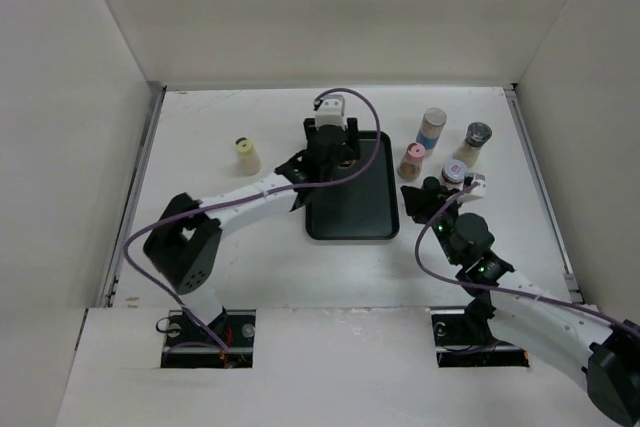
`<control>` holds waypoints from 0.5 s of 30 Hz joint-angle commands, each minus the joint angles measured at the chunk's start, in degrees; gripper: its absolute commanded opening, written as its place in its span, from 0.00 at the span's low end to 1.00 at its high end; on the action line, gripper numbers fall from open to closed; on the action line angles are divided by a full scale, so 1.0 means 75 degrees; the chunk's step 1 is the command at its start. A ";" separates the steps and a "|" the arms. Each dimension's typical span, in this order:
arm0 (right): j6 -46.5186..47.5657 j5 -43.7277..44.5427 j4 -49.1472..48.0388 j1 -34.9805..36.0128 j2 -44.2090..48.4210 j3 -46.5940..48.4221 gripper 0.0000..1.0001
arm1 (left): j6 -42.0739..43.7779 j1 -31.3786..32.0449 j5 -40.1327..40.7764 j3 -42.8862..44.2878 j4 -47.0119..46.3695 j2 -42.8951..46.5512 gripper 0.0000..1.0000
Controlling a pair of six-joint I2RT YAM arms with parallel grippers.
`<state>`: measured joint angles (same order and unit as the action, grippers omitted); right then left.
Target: Organize the condiment bottles
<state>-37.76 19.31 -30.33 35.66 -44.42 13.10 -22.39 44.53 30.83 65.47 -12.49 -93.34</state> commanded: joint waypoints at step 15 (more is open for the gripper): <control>0.0148 0.1421 0.0328 0.0208 0.1833 -0.0364 0.40 | 0.0114 -0.0026 -0.0829 0.4171 -0.0491 -0.3889 0.34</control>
<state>-36.47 27.42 -28.25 37.87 -31.48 10.96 -22.28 44.93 25.19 91.55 -12.16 -122.32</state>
